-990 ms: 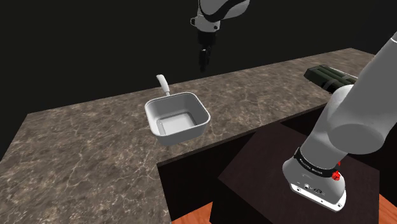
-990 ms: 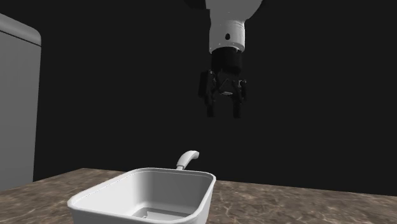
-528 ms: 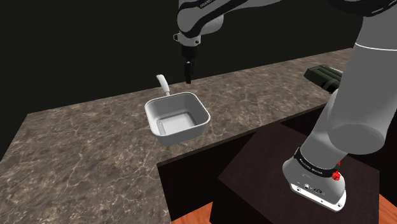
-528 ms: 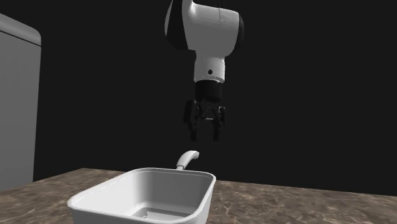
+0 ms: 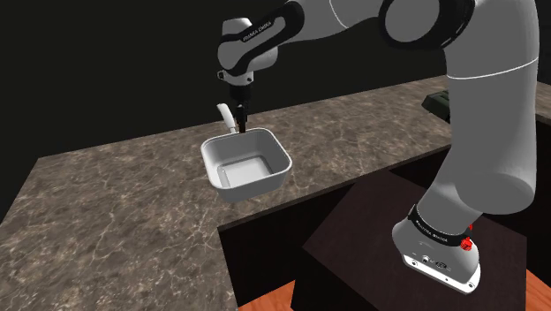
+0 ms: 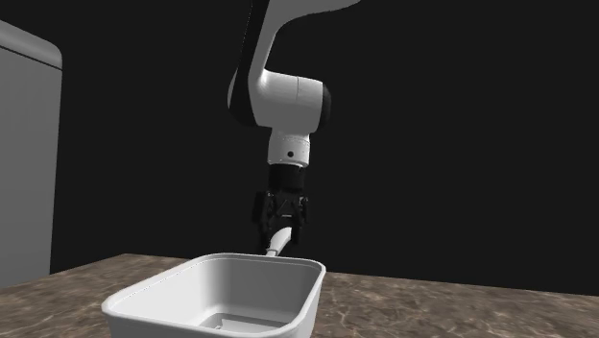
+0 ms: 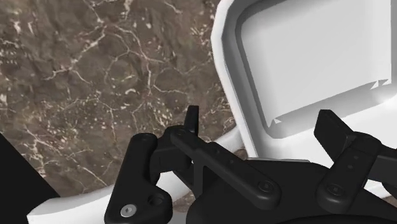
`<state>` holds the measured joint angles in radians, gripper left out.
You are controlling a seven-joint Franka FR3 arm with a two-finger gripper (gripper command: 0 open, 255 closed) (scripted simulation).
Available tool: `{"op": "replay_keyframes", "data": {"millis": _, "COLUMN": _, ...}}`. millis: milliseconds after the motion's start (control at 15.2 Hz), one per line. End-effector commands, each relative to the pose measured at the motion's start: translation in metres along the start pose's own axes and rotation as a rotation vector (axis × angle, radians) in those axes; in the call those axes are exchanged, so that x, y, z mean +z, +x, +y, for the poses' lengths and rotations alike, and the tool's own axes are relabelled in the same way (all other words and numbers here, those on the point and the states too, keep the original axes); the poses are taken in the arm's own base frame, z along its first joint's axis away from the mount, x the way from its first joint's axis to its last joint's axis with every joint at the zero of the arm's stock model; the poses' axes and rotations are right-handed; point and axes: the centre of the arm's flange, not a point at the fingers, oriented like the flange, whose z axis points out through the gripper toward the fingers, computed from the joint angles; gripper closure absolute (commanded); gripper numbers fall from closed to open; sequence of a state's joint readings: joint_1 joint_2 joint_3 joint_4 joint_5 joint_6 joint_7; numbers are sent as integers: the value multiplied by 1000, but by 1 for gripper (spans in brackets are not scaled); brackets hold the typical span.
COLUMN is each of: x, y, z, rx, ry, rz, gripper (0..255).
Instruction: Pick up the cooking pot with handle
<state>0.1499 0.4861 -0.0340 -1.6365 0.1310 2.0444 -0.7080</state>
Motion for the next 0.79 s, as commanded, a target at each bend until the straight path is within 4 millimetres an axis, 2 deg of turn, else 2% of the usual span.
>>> {"op": "replay_keyframes", "data": {"millis": 0, "x": 18, "y": 19, "z": 3, "rx": -33, "ry": 16, "rz": -6, "gripper": 0}}
{"op": "replay_keyframes", "data": {"millis": 462, "x": 55, "y": 19, "z": 8, "rx": -33, "ry": 16, "rz": -6, "gripper": 0}}
{"op": "replay_keyframes", "data": {"millis": 594, "x": 58, "y": 19, "z": 8, "rx": -33, "ry": 16, "rz": -6, "gripper": 0}}
{"op": "replay_keyframes", "data": {"millis": 660, "x": 58, "y": 19, "z": 7, "rx": -33, "ry": 16, "rz": -6, "gripper": 255}}
{"op": "replay_keyframes", "data": {"millis": 726, "x": 58, "y": 19, "z": 7, "rx": -33, "ry": 16, "rz": -6, "gripper": 255}}
